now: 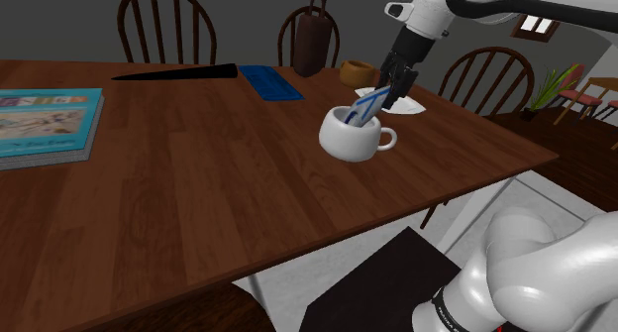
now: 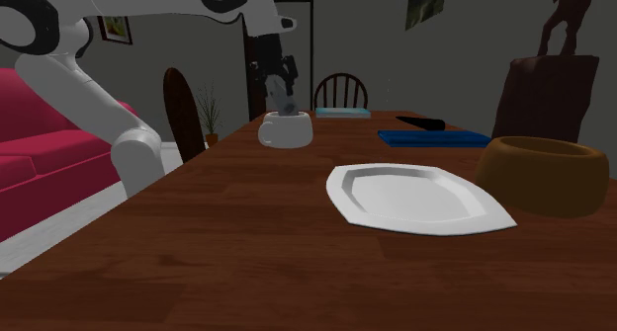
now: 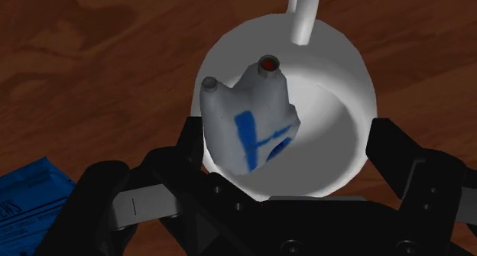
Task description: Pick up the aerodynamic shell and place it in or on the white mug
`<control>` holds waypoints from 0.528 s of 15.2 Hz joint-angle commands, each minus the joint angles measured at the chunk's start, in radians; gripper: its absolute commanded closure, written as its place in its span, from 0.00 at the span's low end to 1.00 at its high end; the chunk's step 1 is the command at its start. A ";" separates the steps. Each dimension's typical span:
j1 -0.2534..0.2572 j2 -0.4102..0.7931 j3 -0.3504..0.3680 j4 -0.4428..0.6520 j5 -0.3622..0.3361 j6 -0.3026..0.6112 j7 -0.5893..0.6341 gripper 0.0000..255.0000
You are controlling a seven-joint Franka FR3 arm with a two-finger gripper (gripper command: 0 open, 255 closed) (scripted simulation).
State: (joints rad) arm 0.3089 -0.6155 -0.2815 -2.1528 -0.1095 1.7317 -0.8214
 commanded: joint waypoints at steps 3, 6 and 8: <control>0.002 0.004 0.006 0.073 0.004 -0.069 -0.001 0.00; 0.004 0.015 0.009 0.143 0.008 -0.128 -0.004 0.00; 0.004 0.015 0.009 0.143 0.008 -0.128 -0.004 0.00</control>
State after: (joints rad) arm 0.3132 -0.5997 -0.2736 -2.0130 -0.1017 1.6076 -0.8255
